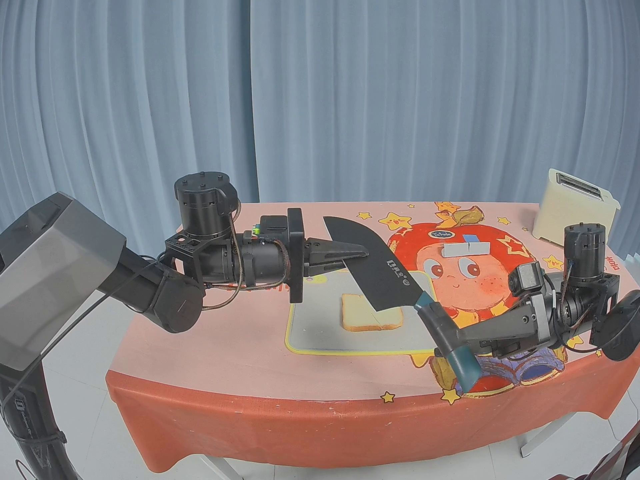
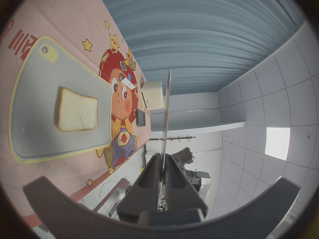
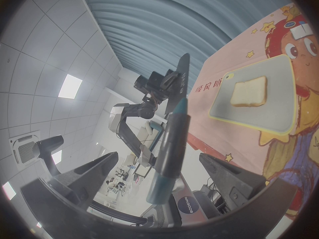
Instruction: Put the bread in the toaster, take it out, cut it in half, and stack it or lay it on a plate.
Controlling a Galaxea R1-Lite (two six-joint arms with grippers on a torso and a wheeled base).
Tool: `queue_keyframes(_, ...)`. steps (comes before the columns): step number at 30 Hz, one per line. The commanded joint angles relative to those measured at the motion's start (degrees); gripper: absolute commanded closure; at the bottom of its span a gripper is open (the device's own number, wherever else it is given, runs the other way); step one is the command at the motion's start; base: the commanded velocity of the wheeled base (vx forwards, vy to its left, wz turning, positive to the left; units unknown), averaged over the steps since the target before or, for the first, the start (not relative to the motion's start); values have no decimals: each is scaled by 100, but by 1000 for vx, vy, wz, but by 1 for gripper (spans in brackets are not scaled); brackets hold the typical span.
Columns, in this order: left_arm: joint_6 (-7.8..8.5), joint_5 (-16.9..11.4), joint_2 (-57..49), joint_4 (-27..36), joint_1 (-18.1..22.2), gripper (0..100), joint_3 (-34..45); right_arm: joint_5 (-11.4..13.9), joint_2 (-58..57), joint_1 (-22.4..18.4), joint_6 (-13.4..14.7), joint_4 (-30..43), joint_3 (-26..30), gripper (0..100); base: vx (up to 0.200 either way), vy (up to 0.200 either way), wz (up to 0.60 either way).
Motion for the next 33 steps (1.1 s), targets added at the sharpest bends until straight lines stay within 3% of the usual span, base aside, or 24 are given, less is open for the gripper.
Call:
queue_keyframes(1,-2,0,0,-2,-52,100,50,-13,15,64,1,-3,-34,0,0,0,0)
queue_keyframes(7,7,0,0,-11,-131,100,111,-22,-11,117,282,-12,-69,0,0,0,0)
queue_keyframes(13,7,0,0,-11,-140,100,111,-84,-2,196,317,-12,-78,0,0,0,0)
queue_keyframes(19,-19,26,-17,-292,-96,100,111,-646,6,398,370,-29,-87,0,0,0,0)
queue_keyframes(26,-423,53,27,-697,-70,100,120,-901,6,530,642,-592,54,0,0,0,0)
queue_keyframes(33,-511,17,35,-872,-79,100,217,-910,59,609,1187,-1532,388,0,0,0,0)
